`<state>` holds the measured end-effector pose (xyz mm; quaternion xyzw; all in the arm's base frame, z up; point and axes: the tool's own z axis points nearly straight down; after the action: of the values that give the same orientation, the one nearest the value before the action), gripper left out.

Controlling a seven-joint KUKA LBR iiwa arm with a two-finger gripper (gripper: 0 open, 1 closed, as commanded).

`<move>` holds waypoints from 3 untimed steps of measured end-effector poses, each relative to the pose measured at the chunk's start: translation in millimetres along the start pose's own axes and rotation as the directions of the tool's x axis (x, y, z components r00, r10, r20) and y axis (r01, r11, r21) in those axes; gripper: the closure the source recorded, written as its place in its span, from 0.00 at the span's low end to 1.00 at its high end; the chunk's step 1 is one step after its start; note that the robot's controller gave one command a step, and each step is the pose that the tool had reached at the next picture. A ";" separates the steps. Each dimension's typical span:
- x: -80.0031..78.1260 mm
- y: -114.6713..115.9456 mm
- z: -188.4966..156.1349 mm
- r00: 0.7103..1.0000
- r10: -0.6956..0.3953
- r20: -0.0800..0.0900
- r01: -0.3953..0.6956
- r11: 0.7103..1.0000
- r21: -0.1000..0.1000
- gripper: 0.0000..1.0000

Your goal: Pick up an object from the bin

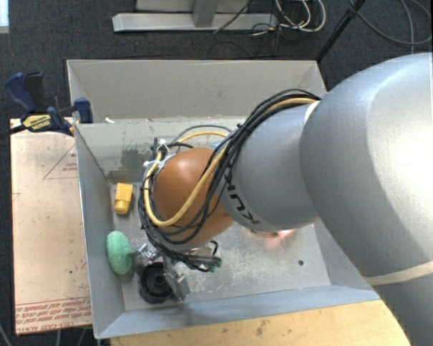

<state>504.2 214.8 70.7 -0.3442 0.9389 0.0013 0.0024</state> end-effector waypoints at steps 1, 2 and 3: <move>-3.1 16.2 0.0 1.000 -0.007 -0.002 0.007 1.000 0.004 1.00; -2.1 26.1 -6.1 1.000 -0.031 0.004 0.031 0.999 0.014 1.00; -16.9 17.3 -0.2 0.999 -0.030 -0.023 0.030 1.000 0.006 1.00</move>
Offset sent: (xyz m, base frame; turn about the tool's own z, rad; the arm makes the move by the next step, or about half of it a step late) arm -0.0219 0.0260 0.0033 -0.0379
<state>505.9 238.8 71.0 -0.3584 0.9335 -0.0059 -0.0073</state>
